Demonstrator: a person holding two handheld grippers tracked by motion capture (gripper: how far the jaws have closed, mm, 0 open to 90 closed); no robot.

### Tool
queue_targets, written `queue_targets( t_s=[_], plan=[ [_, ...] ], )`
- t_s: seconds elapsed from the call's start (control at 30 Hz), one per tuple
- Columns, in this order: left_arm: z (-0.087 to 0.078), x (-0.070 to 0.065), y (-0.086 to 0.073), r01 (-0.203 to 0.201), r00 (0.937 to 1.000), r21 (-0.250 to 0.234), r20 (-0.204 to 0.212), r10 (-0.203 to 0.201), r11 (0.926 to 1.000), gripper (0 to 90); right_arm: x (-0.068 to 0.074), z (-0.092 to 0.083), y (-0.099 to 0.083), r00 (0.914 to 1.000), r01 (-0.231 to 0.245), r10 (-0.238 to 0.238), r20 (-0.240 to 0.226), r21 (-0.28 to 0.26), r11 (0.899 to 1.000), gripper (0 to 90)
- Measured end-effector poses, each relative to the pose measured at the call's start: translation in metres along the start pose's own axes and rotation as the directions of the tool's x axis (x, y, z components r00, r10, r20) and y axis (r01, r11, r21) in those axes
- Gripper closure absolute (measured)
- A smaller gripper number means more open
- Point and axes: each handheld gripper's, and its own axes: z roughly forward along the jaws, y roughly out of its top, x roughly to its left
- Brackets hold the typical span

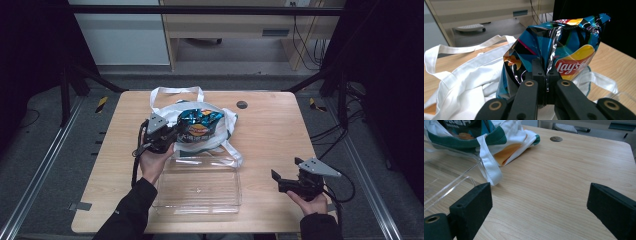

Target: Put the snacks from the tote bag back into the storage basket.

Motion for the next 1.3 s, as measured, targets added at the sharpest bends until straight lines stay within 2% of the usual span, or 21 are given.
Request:
queue_targets(
  t_s=[0.4, 0.73, 1.07, 1.3],
  plan=[
    [-0.027, -0.008, 0.018, -0.010, 0.9998, -0.069, 0.014, 0.011, 0.9975, 90.0, 0.000, -0.002, 0.000, 1.0000, -0.007, 0.008, 0.006, -0.006, 1.000, 6.5],
    [-0.048, -0.012, 0.030, -0.011, 0.9998, -0.096, 0.015, 0.012, 0.9953, 90.0, 0.000, -0.002, 0.001, 1.0000, -0.009, 0.009, -0.001, -0.014, 1.000, 6.5],
    [-0.075, -0.016, 0.036, -0.007, 0.9996, -0.140, 0.028, 0.011, 0.9901, 90.0, 0.000, -0.003, 0.001, 1.0000, -0.007, 0.007, -0.001, -0.021, 1.000, 6.5],
    [-0.093, -0.021, 0.034, -0.006, 0.9989, -0.151, 0.044, 0.013, 0.9885, 90.0, 0.000, -0.003, 0.001, 1.0000, -0.004, 0.004, -0.001, -0.023, 1.000, 6.5]
  ],
)
